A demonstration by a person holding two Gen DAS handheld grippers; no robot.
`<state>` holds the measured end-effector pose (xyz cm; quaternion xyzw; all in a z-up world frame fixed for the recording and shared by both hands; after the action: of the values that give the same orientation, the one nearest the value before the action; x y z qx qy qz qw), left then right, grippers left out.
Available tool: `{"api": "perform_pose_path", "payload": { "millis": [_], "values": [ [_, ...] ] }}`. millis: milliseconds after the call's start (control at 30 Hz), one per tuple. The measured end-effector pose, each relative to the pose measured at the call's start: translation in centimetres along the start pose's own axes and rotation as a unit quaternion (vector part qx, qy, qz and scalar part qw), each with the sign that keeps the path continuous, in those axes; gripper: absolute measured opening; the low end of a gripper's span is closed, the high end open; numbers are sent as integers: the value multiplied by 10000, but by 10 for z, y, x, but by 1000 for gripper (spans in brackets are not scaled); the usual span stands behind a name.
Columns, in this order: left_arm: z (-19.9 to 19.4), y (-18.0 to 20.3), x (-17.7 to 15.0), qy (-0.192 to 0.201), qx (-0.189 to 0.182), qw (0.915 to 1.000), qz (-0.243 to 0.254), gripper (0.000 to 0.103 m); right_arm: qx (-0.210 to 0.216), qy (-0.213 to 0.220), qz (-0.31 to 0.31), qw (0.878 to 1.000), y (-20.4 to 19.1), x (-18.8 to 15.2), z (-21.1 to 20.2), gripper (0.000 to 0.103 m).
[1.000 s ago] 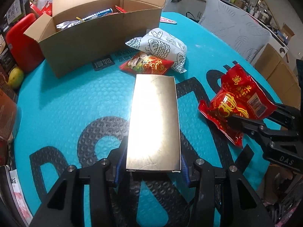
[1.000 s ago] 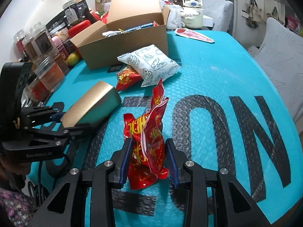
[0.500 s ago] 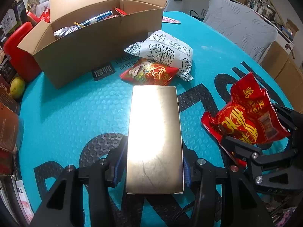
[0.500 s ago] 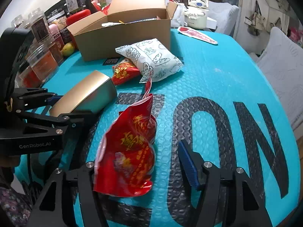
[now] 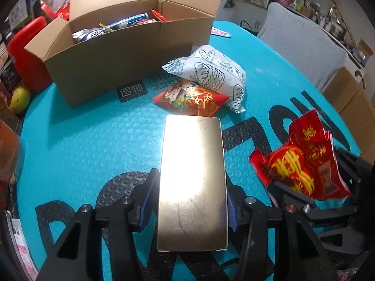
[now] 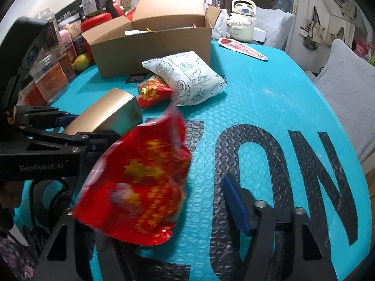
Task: Organize snacks
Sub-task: 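Lift the gold box and red candy bag with both tools off the table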
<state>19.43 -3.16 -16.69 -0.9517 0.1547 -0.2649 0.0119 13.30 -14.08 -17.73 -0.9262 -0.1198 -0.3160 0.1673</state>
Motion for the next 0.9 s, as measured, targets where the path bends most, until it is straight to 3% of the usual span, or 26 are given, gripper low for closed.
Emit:
{"api": "perform_pose_path", "payload": {
  "millis": [33,467,900],
  "values": [
    [-1,-2,0,21,27,10000,-37,44,18,3,0,10000,-1,1,0,34],
    [-20,-14,-7,139,-110,9993,-339,43,326,117,336,9988,2,0,-9,33],
    [-72,-20,5,574,-333,9967,-474,43,596,497,69,9970,-22,24,-48,33]
  ]
}}
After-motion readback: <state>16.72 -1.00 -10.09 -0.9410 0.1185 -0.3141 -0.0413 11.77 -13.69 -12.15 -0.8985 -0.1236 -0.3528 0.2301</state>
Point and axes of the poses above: each gripper's, at about its wrist camera, not at the fingertips, and z roughly the way its jaws point, y to its right, x to its top, the point moved 5 cm from there along z, roughly the way its jaws point, and after that the axes turned 13 degrees about x, right-handed, at the moved point
